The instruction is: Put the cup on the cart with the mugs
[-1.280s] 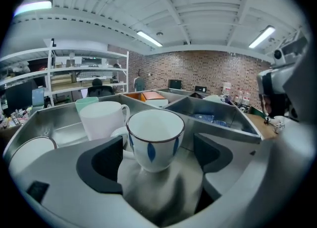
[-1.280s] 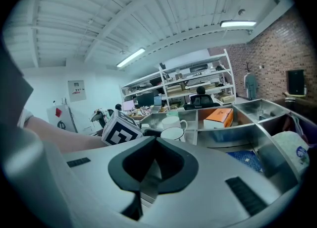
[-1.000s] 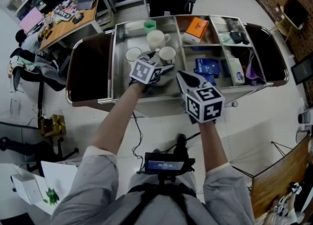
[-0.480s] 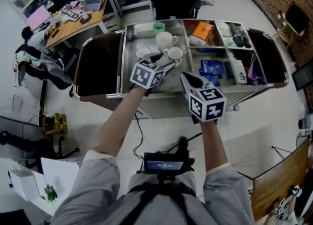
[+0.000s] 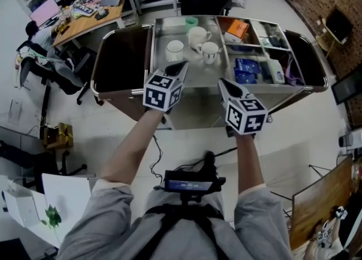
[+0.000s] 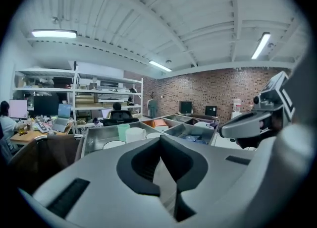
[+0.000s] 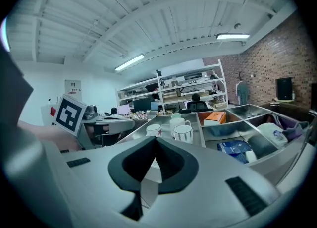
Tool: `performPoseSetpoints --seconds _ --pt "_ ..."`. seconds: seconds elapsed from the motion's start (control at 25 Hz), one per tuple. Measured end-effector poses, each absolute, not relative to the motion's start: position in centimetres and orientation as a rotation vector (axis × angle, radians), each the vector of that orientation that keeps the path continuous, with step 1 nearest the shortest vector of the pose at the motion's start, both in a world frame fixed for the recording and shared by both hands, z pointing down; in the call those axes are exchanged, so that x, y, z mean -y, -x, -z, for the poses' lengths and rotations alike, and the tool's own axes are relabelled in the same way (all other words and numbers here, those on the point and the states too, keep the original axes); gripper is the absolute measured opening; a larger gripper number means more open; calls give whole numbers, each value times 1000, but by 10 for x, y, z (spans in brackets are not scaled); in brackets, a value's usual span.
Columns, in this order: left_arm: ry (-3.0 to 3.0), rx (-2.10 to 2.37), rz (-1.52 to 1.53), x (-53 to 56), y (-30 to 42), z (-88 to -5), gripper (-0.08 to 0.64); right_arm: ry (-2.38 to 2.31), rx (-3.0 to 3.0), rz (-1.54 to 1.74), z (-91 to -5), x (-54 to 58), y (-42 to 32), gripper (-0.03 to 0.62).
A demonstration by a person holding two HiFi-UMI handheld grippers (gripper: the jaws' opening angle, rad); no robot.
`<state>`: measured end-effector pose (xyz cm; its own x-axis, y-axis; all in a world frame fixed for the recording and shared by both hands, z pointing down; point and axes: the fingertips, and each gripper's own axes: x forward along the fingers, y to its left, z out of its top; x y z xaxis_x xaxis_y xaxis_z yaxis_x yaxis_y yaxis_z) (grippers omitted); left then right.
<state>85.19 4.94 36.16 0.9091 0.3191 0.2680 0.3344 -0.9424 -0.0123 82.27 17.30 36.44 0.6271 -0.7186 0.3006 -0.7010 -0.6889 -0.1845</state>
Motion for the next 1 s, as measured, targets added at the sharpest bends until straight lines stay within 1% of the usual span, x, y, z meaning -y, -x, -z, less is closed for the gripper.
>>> performPoseSetpoints --seconds 0.24,0.52,0.8,1.0 --pt "3038 446 349 -31 -796 -369 0 2790 -1167 577 -382 -186 -787 6" --pt "3061 396 405 -44 -737 -392 0 2787 -1148 629 -398 -229 -763 6" --pt "3170 247 452 -51 -698 -404 0 2754 -1298 661 -407 -266 -739 6" --pt "3180 122 485 -66 -674 -418 0 2707 -1320 676 -417 -296 -738 6"
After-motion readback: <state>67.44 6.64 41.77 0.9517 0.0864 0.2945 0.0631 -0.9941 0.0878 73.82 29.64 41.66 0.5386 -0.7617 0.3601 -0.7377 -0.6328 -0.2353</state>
